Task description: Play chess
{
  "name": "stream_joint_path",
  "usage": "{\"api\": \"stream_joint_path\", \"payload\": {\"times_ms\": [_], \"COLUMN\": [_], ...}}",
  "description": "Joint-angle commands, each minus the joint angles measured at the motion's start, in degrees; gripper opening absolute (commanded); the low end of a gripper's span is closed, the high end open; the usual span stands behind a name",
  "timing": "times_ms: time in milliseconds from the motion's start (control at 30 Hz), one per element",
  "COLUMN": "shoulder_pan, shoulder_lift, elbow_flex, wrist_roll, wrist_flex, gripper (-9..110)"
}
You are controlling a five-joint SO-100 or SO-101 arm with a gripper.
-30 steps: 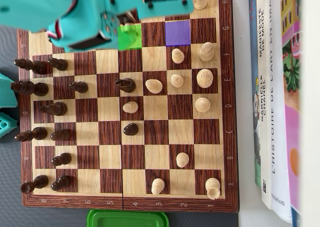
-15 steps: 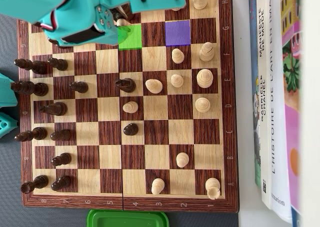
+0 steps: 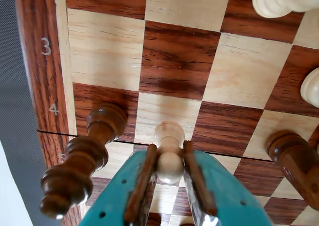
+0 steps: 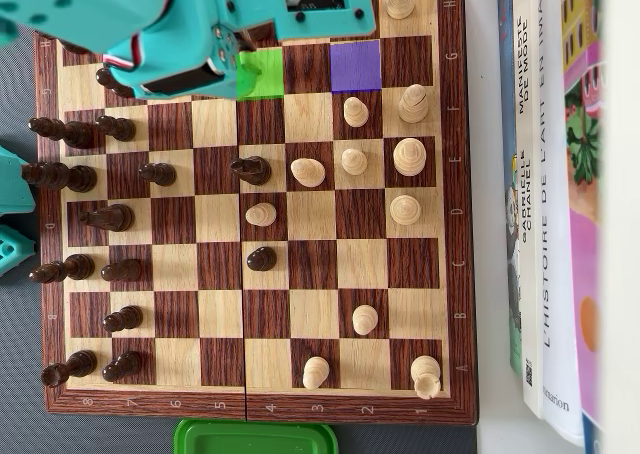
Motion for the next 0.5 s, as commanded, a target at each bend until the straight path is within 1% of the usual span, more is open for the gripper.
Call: {"api": "stream_joint_path", "payload": {"times_ms": [0, 467], "shoulder_pan": [0.09, -0.7], "shoulder_lift": [0.09, 0.0], "elbow_flex": [-0.79, -0.79], "wrist_roll": [0.26, 0.26], "wrist_flex": [-0.26, -2.2], "gripper": [4, 4]}}
